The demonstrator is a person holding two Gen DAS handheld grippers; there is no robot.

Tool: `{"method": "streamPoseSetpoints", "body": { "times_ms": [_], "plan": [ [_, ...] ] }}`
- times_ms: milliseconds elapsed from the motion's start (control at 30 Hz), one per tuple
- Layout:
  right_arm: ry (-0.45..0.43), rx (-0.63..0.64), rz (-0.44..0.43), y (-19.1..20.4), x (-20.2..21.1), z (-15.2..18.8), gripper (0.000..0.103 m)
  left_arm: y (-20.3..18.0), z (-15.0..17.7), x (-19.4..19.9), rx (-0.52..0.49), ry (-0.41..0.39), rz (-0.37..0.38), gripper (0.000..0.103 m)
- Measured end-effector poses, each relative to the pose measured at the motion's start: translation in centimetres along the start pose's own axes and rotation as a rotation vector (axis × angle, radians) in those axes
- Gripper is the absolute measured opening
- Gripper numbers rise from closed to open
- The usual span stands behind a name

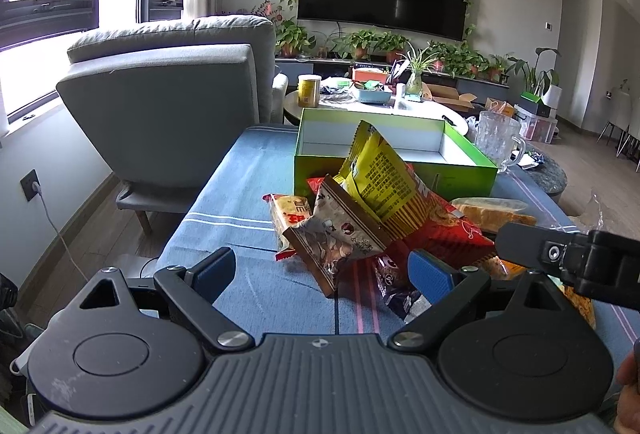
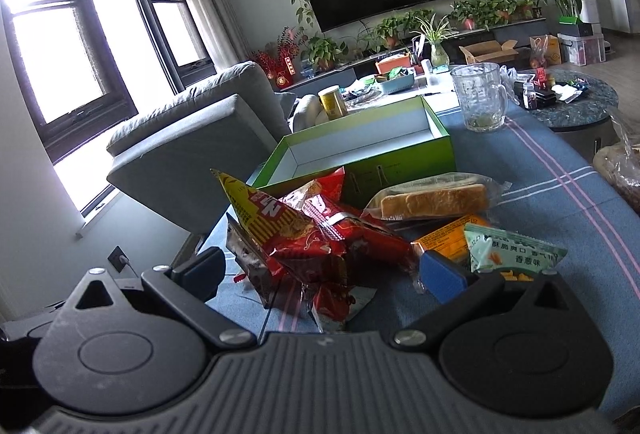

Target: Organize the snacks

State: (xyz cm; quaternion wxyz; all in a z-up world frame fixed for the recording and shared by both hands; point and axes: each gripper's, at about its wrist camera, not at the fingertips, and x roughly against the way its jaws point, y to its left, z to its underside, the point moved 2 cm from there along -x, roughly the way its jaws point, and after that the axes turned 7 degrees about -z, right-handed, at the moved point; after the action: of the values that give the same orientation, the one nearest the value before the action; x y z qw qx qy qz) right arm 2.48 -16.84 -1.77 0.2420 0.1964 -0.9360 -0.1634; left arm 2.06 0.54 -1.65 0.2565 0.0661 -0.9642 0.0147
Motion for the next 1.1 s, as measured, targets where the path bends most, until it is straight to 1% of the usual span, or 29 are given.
{"method": "streamPoseSetpoints", "body": {
  "times_ms": [1100],
  "plan": [
    [0.021,-0.005,0.015,0.06,-0.24,0.3,0.073,0.52,0.02,-0.24,0.022,0.016,-0.007,0.092]
  ]
}}
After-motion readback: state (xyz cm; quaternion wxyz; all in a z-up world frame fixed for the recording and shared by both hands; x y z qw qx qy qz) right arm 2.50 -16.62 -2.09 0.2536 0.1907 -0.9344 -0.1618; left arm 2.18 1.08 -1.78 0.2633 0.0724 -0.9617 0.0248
